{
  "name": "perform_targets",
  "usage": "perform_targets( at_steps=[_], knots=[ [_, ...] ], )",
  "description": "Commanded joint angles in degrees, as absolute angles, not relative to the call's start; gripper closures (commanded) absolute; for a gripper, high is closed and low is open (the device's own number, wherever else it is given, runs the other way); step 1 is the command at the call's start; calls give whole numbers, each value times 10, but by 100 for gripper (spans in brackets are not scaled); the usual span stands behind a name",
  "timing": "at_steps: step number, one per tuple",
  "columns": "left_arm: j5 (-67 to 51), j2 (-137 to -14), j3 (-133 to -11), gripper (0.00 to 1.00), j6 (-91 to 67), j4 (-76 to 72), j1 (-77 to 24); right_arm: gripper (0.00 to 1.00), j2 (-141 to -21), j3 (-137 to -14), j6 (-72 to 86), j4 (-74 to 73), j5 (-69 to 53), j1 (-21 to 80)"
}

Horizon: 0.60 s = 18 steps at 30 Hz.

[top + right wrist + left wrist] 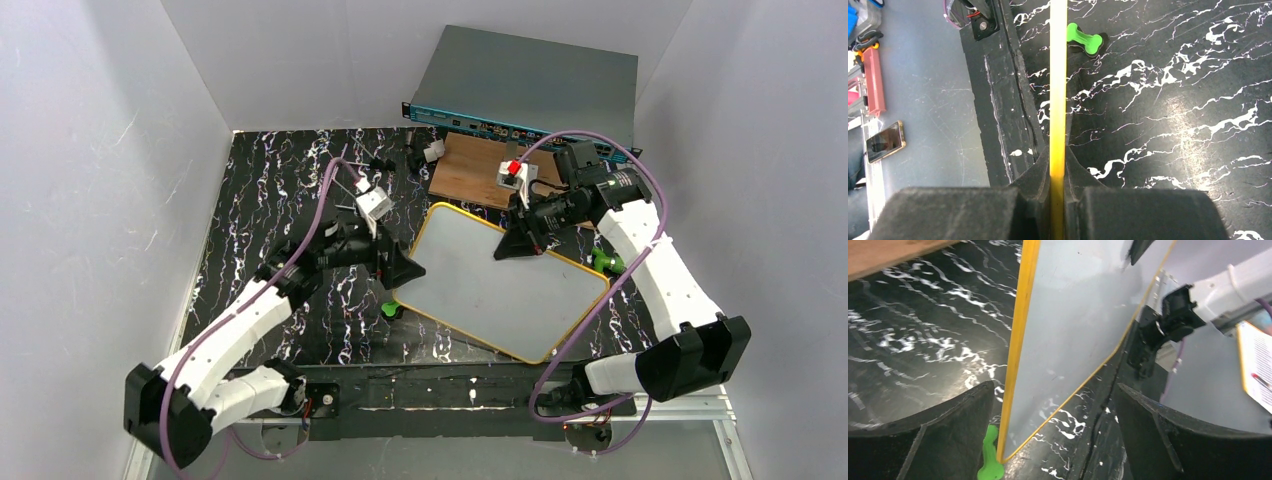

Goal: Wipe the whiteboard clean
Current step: Place the whiteboard eraser at the center of the board.

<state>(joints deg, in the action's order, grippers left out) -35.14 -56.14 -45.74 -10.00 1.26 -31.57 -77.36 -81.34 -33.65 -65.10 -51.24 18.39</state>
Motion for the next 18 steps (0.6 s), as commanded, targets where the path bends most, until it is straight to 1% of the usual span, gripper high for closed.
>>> perform_targets(
  at_steps=[1, 3, 5, 7, 8, 11, 16, 18],
  knots=[
    [-510, -622, -492, 14, -83, -33, -310, 99, -743, -848, -375, -660, -577, 185],
    [-542, -645, -497, 17, -99, -68, -309, 99, -741, -847, -377, -662, -579, 186],
    [-572, -665, -502, 23, -113, -106, -309, 99, -742, -848, -377, -663, -581, 186],
    [-585, -680, -511, 29, -113, -104, -309, 99, -743, -849, -376, -663, -581, 186],
    [-591, -686, -515, 36, -110, -99, -309, 99, -743, -848, -376, -663, -581, 186],
    [-602, -695, -515, 49, -104, -91, -309, 99, -743, -846, -376, -662, -582, 185],
    [-617, -693, -488, 55, -99, -121, -309, 99, -748, -848, -375, -664, -593, 185],
    [-618, -692, -483, 56, -95, -125, -309, 99, -749, -849, -375, -665, -597, 186]
  ],
)
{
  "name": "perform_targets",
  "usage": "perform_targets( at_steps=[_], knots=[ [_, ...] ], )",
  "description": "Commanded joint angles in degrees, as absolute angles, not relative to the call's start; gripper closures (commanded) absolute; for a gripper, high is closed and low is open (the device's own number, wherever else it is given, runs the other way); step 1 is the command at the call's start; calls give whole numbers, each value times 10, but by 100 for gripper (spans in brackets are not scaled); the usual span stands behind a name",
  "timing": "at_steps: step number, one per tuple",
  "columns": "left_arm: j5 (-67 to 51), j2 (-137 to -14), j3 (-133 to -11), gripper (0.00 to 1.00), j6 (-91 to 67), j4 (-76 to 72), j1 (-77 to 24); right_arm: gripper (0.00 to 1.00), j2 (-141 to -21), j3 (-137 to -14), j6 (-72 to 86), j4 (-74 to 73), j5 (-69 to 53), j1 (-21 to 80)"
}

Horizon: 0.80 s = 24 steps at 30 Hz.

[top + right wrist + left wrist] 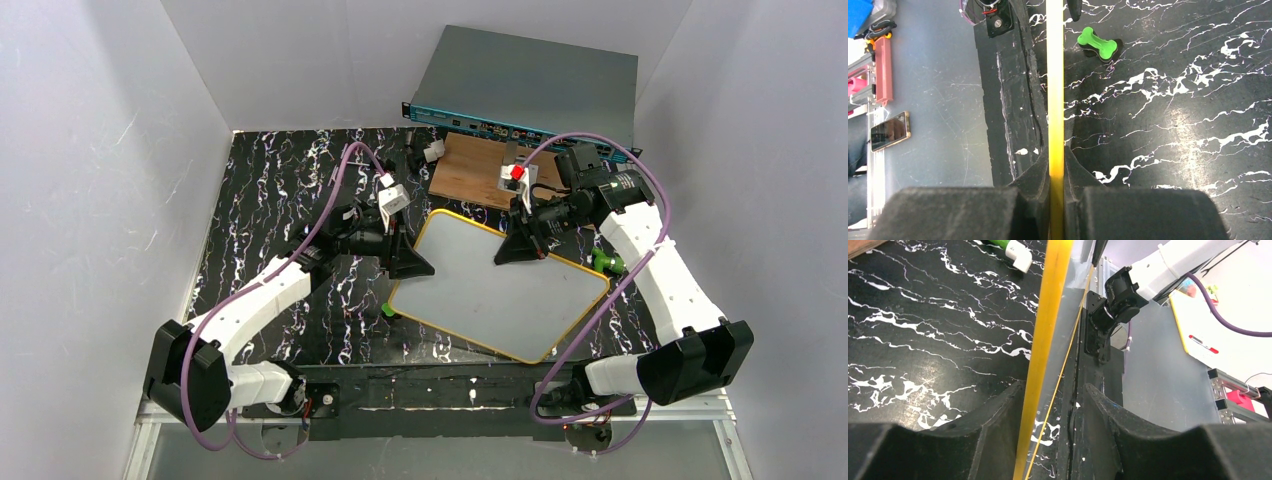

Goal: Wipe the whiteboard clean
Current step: Place the whiteboard eraser at the center of the board, then place the whiteboard on the whiteboard stand.

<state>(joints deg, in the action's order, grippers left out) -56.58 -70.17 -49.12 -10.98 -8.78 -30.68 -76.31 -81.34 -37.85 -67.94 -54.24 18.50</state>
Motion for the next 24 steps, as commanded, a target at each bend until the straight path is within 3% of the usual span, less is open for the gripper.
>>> perform_targets(
  at_steps=[1, 19, 21, 23, 24],
  knots=[
    [-621, -693, -482, 56, -92, -127, -309, 99, -750, -849, -376, -665, -599, 185],
    [-650, -726, -460, 71, -108, -180, -310, 99, -760, -850, -371, -665, -612, 186],
    [-654, -730, -458, 77, -114, -188, -311, 99, -761, -850, -371, -665, -613, 186],
    [-655, -730, -452, 97, -132, -211, -312, 99, -761, -850, -369, -663, -613, 186],
    [-649, -725, -445, 100, -150, -229, -312, 99, -761, -850, -365, -661, -612, 186]
  ],
)
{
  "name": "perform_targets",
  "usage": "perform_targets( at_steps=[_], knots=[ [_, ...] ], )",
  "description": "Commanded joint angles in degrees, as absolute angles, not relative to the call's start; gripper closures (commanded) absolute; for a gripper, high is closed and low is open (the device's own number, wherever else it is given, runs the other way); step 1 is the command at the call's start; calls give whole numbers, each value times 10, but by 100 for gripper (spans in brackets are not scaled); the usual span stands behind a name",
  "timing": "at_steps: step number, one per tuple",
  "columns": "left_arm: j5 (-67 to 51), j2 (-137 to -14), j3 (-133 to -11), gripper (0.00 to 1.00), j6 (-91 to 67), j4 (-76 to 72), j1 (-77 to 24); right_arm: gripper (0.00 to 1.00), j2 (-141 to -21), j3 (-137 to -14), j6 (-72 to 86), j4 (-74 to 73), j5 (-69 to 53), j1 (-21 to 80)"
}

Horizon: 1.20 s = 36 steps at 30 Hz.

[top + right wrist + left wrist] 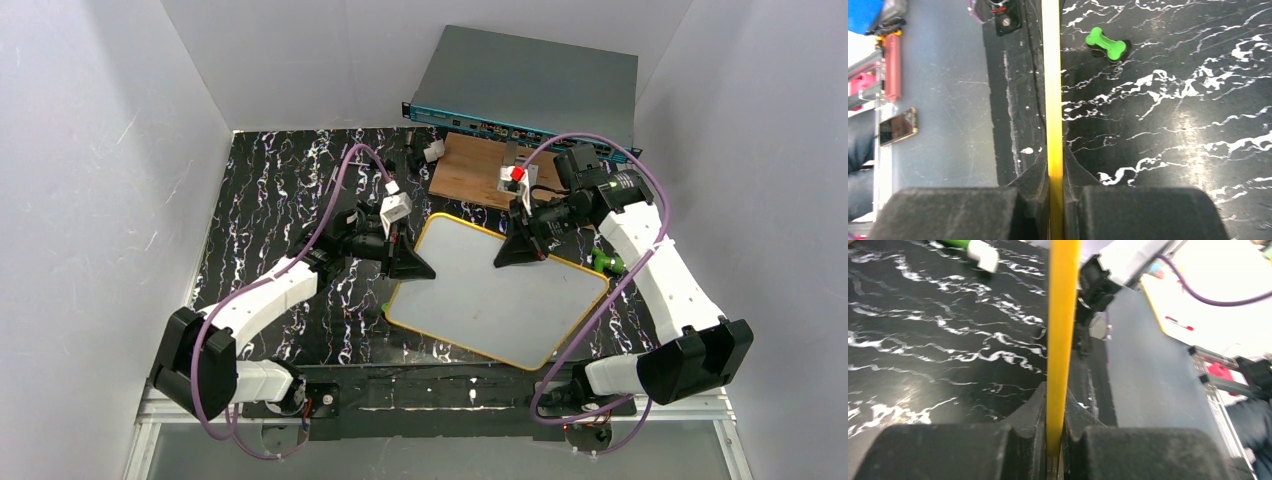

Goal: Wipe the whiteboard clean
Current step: Place the whiteboard on the whiteboard stand.

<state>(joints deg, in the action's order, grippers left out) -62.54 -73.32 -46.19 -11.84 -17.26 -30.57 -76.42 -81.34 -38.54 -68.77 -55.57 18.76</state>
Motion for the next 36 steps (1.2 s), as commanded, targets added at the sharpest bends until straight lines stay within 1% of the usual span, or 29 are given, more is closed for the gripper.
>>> perform_targets(
  at_steps=[1, 2, 3, 4, 5, 6, 10, 13, 15, 17, 19, 21, 25, 30, 33, 36],
  knots=[
    [-641, -716, -432, 100, -168, -251, -312, 99, -760, -850, -359, -658, -610, 186],
    [-628, -706, -422, 100, -187, -274, -312, 89, -759, -851, -354, -657, -607, 186],
    [-612, -692, -415, 100, -201, -286, -312, 70, -759, -855, -349, -659, -604, 185],
    [-596, -679, -409, 100, -211, -283, -311, 53, -759, -863, -348, -667, -600, 184],
    [-578, -663, -407, 100, -216, -269, -311, 44, -758, -875, -351, -676, -599, 182],
    [-563, -648, -405, 100, -220, -249, -310, 42, -758, -888, -353, -688, -600, 177],
    [-509, -568, -382, 100, -279, -218, -298, 36, -771, -993, -359, -748, -615, 140],
    [-451, -480, -375, 100, -303, -156, -288, 33, -781, -1082, -359, -791, -637, 95],
    [-387, -418, -378, 100, -311, -84, -279, 31, -778, -1114, -351, -799, -651, 65],
    [-309, -367, -399, 100, -311, 25, -273, 30, -768, -1119, -341, -794, -660, 42],
    [-234, -331, -433, 100, -304, 139, -271, 30, -750, -1095, -335, -779, -670, 27],
    [-167, -307, -461, 100, -296, 219, -270, 30, -731, -1052, -322, -751, -674, 19],
    [-30, -282, -500, 100, -304, 283, -270, 30, -699, -953, -303, -691, -684, 8],
    [88, -320, -554, 100, -296, 236, -270, 30, -665, -835, -268, -602, -692, 6],
    [134, -361, -572, 100, -269, 173, -270, 30, -647, -778, -251, -557, -696, 6],
    [152, -423, -609, 100, -232, 124, -263, 29, -630, -726, -236, -513, -702, -5]
  ],
)
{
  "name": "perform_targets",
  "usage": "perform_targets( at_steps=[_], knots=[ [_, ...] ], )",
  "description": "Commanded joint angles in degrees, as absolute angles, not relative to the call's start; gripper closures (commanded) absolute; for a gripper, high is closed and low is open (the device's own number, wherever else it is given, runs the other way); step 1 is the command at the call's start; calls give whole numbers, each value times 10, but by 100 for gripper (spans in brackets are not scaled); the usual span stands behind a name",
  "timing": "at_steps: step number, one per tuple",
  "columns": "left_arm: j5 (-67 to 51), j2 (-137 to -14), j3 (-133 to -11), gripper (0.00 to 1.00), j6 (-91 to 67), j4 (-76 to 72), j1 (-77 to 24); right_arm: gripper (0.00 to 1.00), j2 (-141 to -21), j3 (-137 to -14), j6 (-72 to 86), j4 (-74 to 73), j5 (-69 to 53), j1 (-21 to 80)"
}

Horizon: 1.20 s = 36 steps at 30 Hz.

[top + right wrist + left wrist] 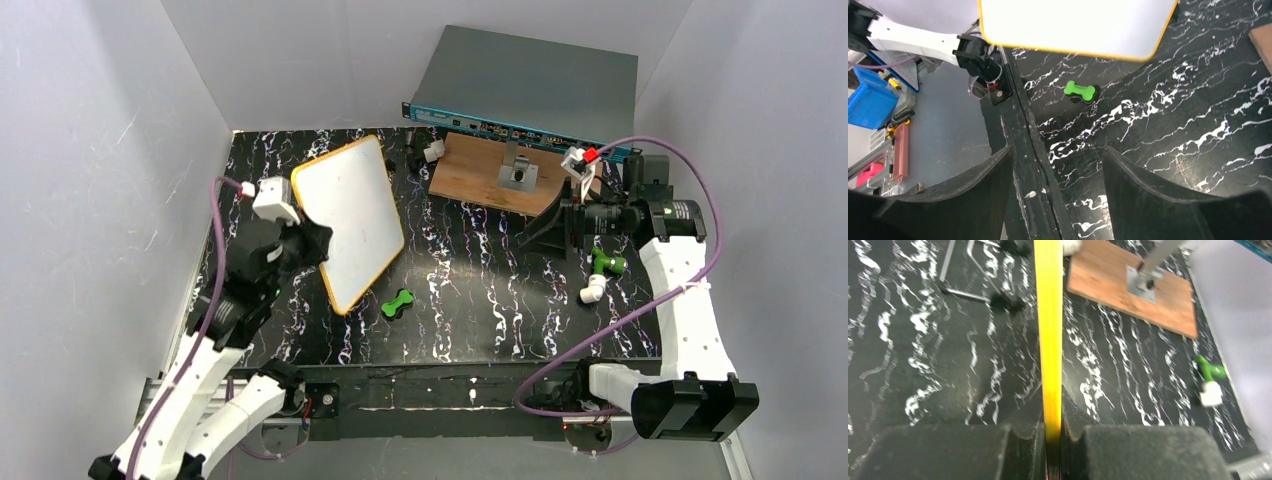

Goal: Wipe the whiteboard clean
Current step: Place the whiteboard on the whiteboard stand.

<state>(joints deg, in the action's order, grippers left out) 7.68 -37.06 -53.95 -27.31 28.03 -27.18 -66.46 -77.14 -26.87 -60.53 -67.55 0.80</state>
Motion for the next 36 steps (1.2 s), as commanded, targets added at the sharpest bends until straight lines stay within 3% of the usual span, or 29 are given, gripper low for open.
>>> perform_targets(
  at_steps=[1, 13, 21, 36],
  knots=[
    [152, -445, -624, 100, -223, 111, -259, 29, -626, -711, -233, -500, -702, -9],
    [1, -660, -749, 100, -241, -39, -104, 27, -610, -599, -224, -414, -713, -18],
    [-63, -757, -805, 100, -242, -117, -61, 26, -618, -582, -236, -410, -708, -29],
    [-103, -850, -737, 100, -189, -258, -29, 25, -626, -575, -247, -413, -711, -37]
  ],
)
